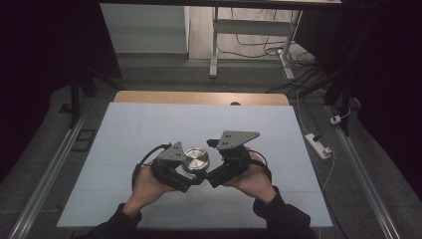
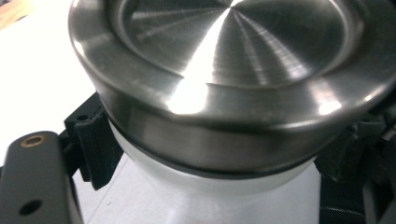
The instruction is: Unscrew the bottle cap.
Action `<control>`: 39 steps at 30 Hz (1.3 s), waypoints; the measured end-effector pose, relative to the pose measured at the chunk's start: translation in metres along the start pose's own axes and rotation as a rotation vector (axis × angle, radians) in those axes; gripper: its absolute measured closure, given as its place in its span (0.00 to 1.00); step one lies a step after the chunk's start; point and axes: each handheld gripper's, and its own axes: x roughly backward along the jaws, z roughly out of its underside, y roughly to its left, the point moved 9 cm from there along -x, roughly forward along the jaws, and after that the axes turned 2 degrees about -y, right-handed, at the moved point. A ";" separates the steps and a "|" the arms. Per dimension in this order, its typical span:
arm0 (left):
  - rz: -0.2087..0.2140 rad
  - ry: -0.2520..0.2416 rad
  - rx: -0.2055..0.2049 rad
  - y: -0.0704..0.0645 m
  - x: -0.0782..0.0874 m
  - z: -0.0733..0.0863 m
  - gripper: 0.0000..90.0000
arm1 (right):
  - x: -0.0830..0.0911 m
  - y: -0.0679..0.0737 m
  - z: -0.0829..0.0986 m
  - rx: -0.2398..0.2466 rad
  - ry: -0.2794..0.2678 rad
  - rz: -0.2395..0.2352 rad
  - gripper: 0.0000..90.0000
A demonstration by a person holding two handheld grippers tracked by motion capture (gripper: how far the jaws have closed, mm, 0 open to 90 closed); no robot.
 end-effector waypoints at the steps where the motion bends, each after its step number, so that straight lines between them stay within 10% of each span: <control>1: -0.009 -0.004 0.013 0.001 0.000 0.000 0.17 | -0.003 0.001 0.000 -0.004 0.000 0.021 0.07; 7: -0.023 -0.001 0.014 0.001 0.000 -0.001 0.17 | -0.017 0.003 0.001 0.019 -0.006 0.164 0.17; 13: 0.043 -0.001 -0.015 -0.004 0.001 0.000 0.17 | -0.015 0.009 0.001 0.043 -0.007 0.114 0.22; 17: 0.133 -0.010 -0.044 -0.012 0.004 -0.001 0.17 | -0.009 0.011 0.000 0.056 -0.029 -0.022 0.22; 23: 0.263 -0.016 -0.110 -0.029 0.004 -0.002 0.17 | 0.004 0.016 0.008 0.089 -0.117 -0.353 0.22; 27: 0.286 -0.003 -0.147 -0.036 0.002 -0.002 0.17 | 0.009 0.020 0.012 0.108 -0.128 -0.427 0.22; 32: 0.168 0.002 -0.115 -0.023 0.003 -0.004 0.17 | 0.012 0.015 0.000 0.054 -0.098 -0.308 0.09; 35: 0.076 -0.004 -0.049 -0.012 0.002 -0.003 0.17 | 0.006 0.013 -0.006 0.042 -0.048 -0.093 0.06; 39: 0.006 0.012 -0.026 -0.005 0.001 -0.001 0.17 | -0.003 0.017 -0.007 0.033 -0.052 -0.026 0.08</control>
